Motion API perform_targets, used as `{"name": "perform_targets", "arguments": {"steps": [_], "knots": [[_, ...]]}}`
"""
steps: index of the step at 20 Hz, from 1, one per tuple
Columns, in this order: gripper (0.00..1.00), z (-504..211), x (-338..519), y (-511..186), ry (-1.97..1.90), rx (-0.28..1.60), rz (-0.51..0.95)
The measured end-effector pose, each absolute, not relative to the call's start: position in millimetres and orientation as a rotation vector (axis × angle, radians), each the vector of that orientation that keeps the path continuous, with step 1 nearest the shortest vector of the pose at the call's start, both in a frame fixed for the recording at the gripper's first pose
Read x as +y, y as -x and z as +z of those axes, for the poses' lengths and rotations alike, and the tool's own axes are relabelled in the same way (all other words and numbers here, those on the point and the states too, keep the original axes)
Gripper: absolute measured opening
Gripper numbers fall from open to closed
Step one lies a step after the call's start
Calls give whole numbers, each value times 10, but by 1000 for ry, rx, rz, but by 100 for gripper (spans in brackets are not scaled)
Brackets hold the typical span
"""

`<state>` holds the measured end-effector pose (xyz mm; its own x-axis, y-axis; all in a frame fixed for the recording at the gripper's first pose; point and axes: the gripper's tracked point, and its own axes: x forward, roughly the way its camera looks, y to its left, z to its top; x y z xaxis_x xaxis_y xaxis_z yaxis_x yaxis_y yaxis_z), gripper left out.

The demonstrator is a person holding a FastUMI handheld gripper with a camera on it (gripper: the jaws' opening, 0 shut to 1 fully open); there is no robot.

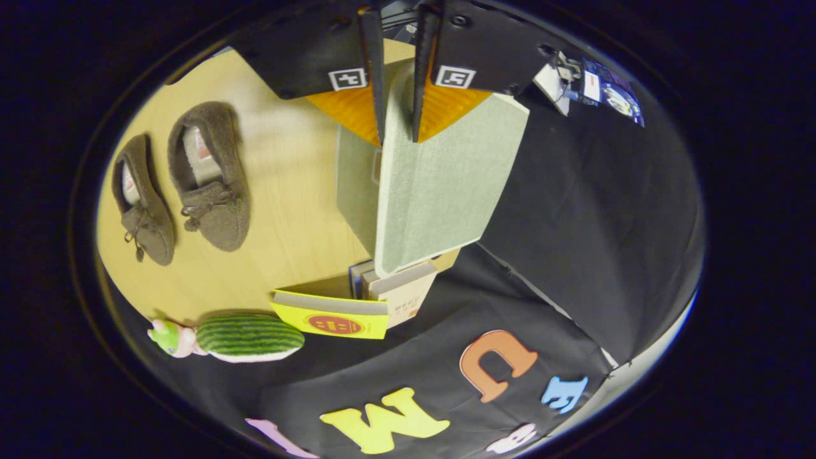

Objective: Open the storage box then place both shoes into the box .Put the left shoe in first, then the right shoe, with the right side of both shoes facing outward in a uniform manner.

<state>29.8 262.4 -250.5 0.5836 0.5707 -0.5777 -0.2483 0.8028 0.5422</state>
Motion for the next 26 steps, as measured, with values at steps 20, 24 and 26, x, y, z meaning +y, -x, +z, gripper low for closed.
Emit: {"name": "perform_targets", "arguments": {"steps": [20, 24, 26], "knots": [[6, -875, 3662, 28, -319, 608, 705], [7, -788, 4107, 147, -244, 570, 753], [10, -759, 4321, 207, -228, 555, 776]]}}
